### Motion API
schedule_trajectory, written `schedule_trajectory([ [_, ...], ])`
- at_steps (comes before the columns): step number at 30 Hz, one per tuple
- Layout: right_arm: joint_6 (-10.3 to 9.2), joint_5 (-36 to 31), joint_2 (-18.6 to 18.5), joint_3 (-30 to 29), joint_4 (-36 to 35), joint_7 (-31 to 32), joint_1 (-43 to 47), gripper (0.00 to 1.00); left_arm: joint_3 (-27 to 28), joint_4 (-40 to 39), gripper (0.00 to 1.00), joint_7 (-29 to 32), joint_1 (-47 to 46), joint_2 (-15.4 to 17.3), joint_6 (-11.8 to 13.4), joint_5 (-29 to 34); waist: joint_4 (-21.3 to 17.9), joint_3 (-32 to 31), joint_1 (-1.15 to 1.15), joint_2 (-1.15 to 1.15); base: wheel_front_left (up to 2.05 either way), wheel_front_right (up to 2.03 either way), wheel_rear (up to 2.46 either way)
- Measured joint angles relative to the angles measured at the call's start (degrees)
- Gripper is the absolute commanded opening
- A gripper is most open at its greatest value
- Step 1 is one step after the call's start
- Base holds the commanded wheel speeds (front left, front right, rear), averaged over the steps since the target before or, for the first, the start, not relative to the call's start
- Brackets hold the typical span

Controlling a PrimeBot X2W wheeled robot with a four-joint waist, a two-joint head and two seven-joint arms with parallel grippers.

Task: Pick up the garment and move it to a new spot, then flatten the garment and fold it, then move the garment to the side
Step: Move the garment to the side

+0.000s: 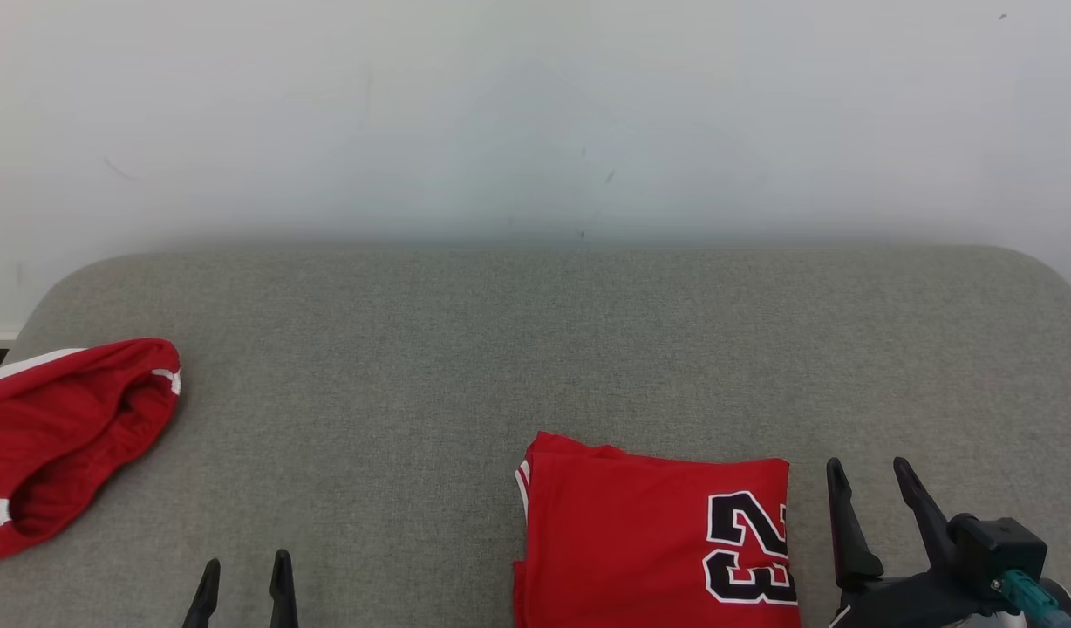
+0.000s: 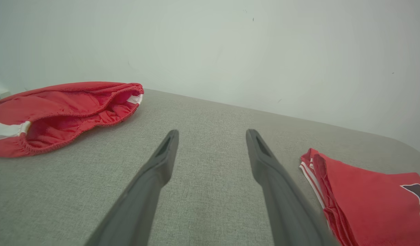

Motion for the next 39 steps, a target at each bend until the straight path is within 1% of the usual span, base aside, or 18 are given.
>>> schedule_trajectory([
  [6, 0.00, 0.09, 0.00, 0.71, -0.67, 0.76, -0.11, 1.00, -0.86, 0.35, 1.00, 0.00, -0.81, 0.14, 0.00, -0.11, 0.33, -0.15, 0.00, 0.00, 0.00, 0.00, 0.00],
  [9, -0.01, 0.07, -0.01, 1.27, -0.98, 3.68, -0.14, 1.00, -1.37, 1.24, 1.00, 0.00, -1.12, 0.54, 0.00, -0.16, 0.57, -0.26, 0.00, 0.00, 0.00, 0.00, 0.00],
  [11, 0.00, 0.05, -0.10, 1.78, -0.80, 8.88, -0.48, 1.00, -1.59, 2.04, 1.00, 0.00, -1.58, 0.86, 0.00, -0.21, 0.63, -0.32, 0.00, 0.00, 0.00, 0.00, 0.00],
  [13, 0.00, 0.11, -0.33, 1.85, -0.66, 16.41, -0.81, 1.00, -2.10, 2.80, 1.00, 0.00, -2.36, 1.21, -0.01, -0.34, 0.55, -0.33, 0.00, 0.00, 0.00, 0.00, 0.00],
  [15, 0.00, 0.18, -0.31, 0.69, -0.80, 25.06, -0.88, 1.00, -2.82, 4.19, 1.00, 0.68, -2.69, 1.48, -0.01, -0.85, 0.43, -0.29, 0.00, 0.00, 0.00, 0.00, 0.00],
  [17, 0.00, 0.16, -0.31, -0.38, -2.43, 31.97, -0.89, 1.00, -3.59, 4.66, 1.00, 2.18, -3.55, 1.82, -0.01, -1.32, 0.46, -0.17, 0.00, 0.00, 0.00, 0.00, 0.00],
  [21, 0.00, 0.37, -0.19, -1.49, -6.17, 39.97, -2.03, 1.00, -4.33, 4.47, 1.00, 4.21, -4.92, 2.27, -0.08, -1.51, 0.74, 0.45, 0.00, 0.00, 0.00, 0.00, 0.00],
  [24, 0.00, -0.56, -0.11, -2.03, -6.65, 44.75, -1.91, 1.00, -4.66, 4.10, 1.00, 5.57, -5.70, 2.35, 0.22, -1.59, 1.04, 1.12, 0.00, 0.00, 0.00, 0.00, 0.00],
  [28, 0.00, -1.14, -0.04, -1.99, -6.51, 48.18, -2.04, 1.00, -4.89, 3.71, 1.00, 5.87, -6.39, 2.49, 0.36, -1.60, 1.58, 2.42, 0.00, 0.00, 0.00, 0.00, 0.00],
  [32, 0.00, -1.00, -0.05, -1.92, -5.16, 49.11, -3.30, 1.00, -5.01, 3.42, 1.00, 5.76, -7.16, 2.59, 0.62, -1.60, 2.16, 3.99, 0.00, 0.00, 0.00, 0.00, 0.00],
  [39, 0.00, 0.64, -0.02, -1.40, -0.32, 49.58, -5.46, 1.00, -5.21, 3.13, 1.00, 4.87, -7.95, 2.63, 0.87, -1.64, 3.28, 6.29, 0.01, 0.00, 0.00, 0.00, 0.00],
])
